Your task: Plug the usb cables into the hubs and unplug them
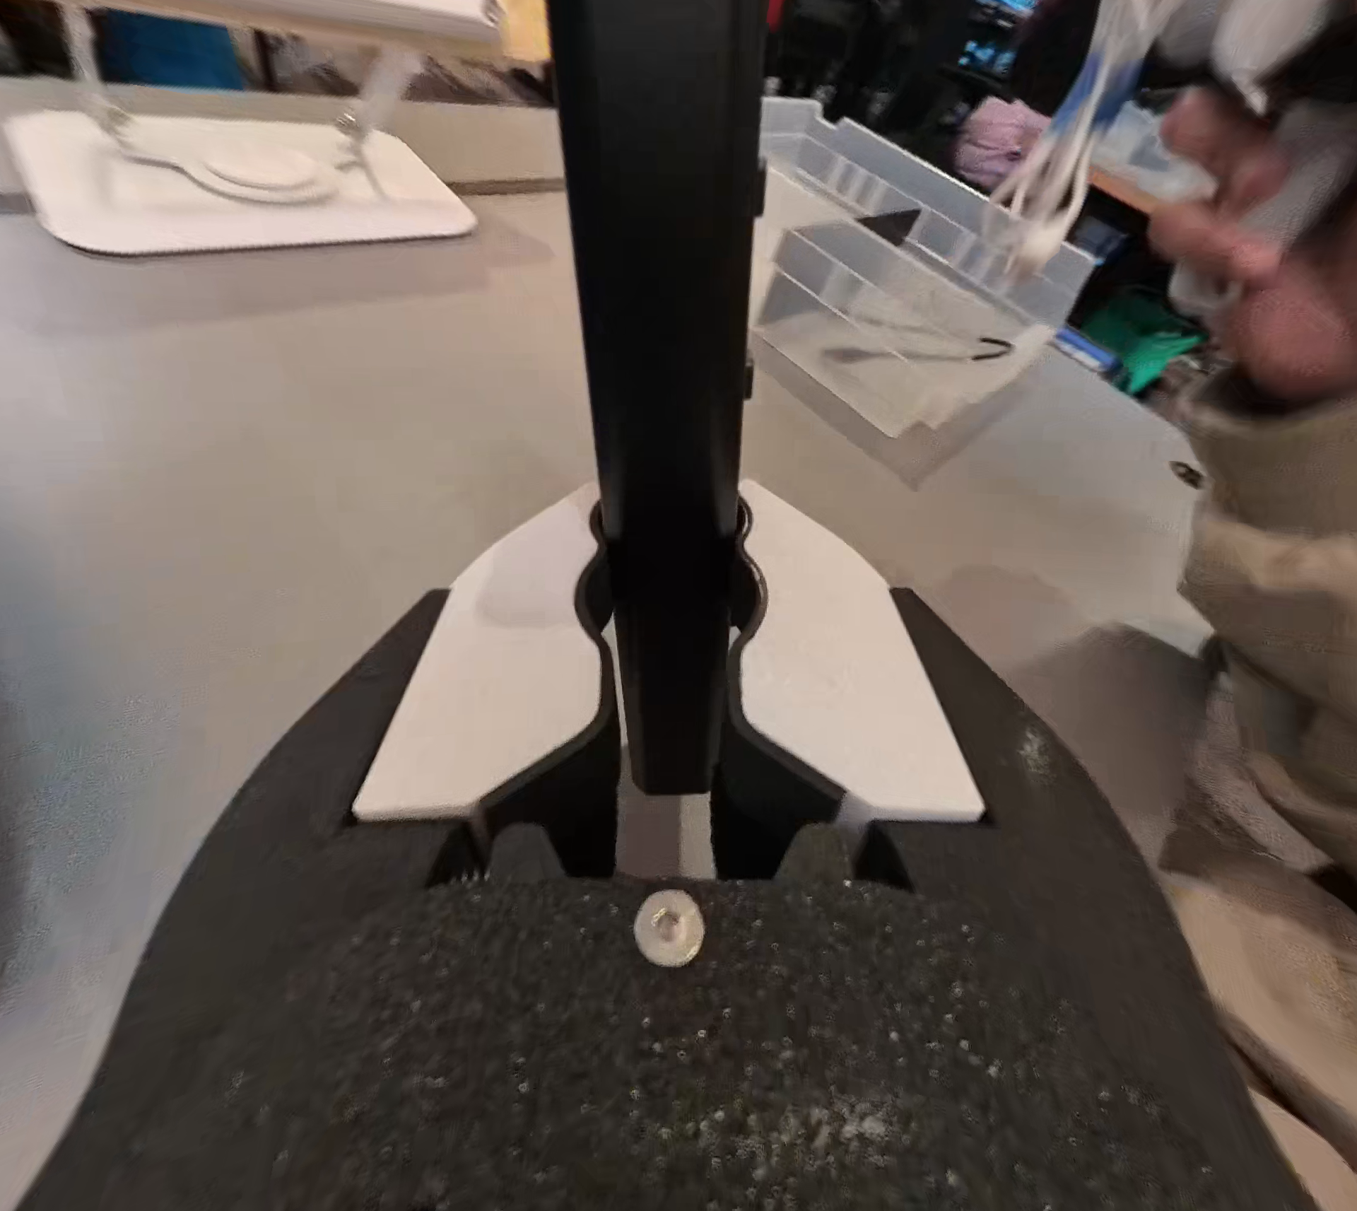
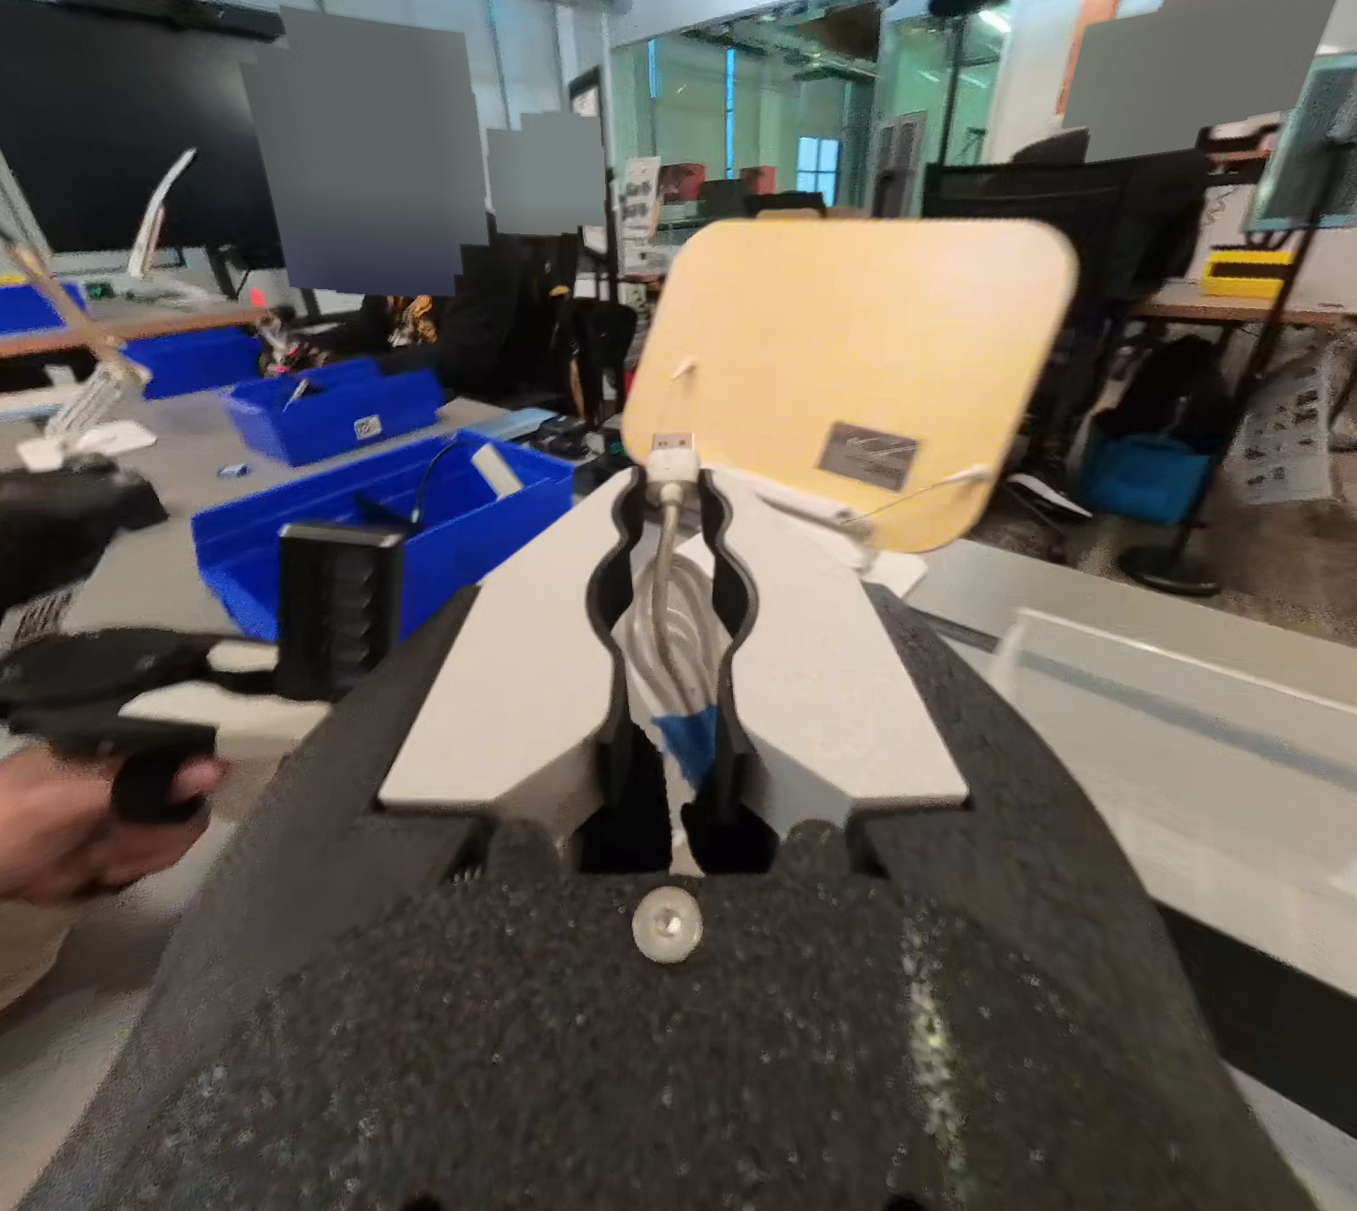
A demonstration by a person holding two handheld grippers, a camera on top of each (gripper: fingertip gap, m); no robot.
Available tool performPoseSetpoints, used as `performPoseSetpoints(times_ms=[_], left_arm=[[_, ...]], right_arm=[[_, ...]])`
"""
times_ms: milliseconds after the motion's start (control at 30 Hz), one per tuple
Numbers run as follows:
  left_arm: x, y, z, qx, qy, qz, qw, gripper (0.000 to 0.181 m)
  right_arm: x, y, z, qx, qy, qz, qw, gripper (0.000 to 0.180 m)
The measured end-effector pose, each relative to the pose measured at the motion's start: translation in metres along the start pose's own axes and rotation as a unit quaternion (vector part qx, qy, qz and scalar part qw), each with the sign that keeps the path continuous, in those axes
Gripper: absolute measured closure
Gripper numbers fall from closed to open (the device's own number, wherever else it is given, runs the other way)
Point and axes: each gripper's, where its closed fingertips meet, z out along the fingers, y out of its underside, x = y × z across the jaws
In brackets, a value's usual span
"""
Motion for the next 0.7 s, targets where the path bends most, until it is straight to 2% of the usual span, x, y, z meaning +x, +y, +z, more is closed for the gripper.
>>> performPoseSetpoints(times_ms=[100, 133, 233, 300, 400, 500, 567, 700], left_arm=[[0.017, 0.009, -0.007, -0.007, 0.024, -0.005, 1.0, 0.153], [0.021, 0.014, -0.01, -0.009, 0.03, -0.006, 0.999, 0.153], [0.024, 0.029, -0.016, -0.026, 0.025, -0.002, 0.999, 0.153], [0.018, 0.03, -0.015, -0.038, 0.019, 0.011, 0.999, 0.153], [0.009, 0.03, -0.016, -0.038, 0.014, 0.011, 0.999, 0.153], [0.004, 0.033, -0.016, -0.044, 0.012, -0.008, 0.999, 0.153], [0.003, 0.034, -0.015, -0.047, 0.015, -0.014, 0.999, 0.153], [0.005, 0.038, -0.014, -0.056, 0.024, -0.02, 0.998, 0.153]], right_arm=[[0.066, -0.031, -0.028, 0.004, 0.052, 0.018, 0.998, 0.165], [0.086, -0.025, -0.034, -0.015, 0.074, 0.009, 0.997, 0.165], [0.132, 0.032, -0.041, -0.131, 0.114, -0.041, 0.984, 0.165], [0.152, 0.097, -0.046, -0.264, 0.112, -0.071, 0.955, 0.165], [0.173, 0.158, -0.055, -0.377, 0.135, -0.095, 0.911, 0.165], [0.179, 0.196, -0.05, -0.426, 0.159, -0.073, 0.888, 0.165], [0.169, 0.212, -0.043, -0.44, 0.145, -0.049, 0.885, 0.164], [0.169, 0.2, -0.048, -0.431, 0.154, -0.028, 0.889, 0.142]])
